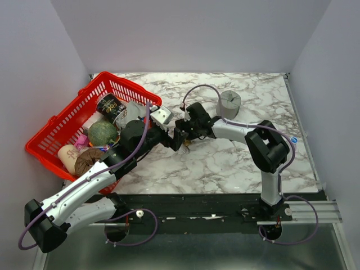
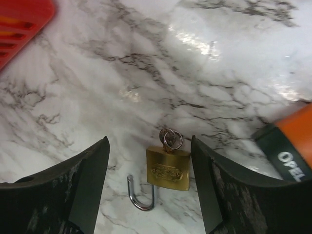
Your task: Unlock with the key
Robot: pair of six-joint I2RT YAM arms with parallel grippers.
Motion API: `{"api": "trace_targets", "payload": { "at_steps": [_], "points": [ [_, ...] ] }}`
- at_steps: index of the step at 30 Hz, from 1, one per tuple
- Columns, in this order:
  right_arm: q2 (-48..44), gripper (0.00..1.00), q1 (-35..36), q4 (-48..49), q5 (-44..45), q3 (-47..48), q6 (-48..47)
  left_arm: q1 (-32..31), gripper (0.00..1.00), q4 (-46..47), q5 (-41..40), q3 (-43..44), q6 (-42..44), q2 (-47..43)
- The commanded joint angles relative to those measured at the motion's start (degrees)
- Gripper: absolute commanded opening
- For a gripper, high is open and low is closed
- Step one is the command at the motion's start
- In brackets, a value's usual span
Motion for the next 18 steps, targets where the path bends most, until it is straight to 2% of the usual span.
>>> {"api": "trace_targets", "payload": {
  "at_steps": [1,14,18],
  "points": [
    [-0.57,0.75,2.88,0.32,-5.42,-1.64,-1.87,0.24,0.99,-1.00,-1.64,0.94,0.82,0.27],
    [-16.91,0.80,4.90,4.10,-4.72,-14.37,-0.82,0.24,0.99,-1.00,-1.73,0.85,0.90,1.41],
    [-18.24,0.80,5.86,4.01,-5.51,-16.31,1.37,0.24,0.99,-1.09,-1.47,0.94,0.73,1.85]
  ]
}}
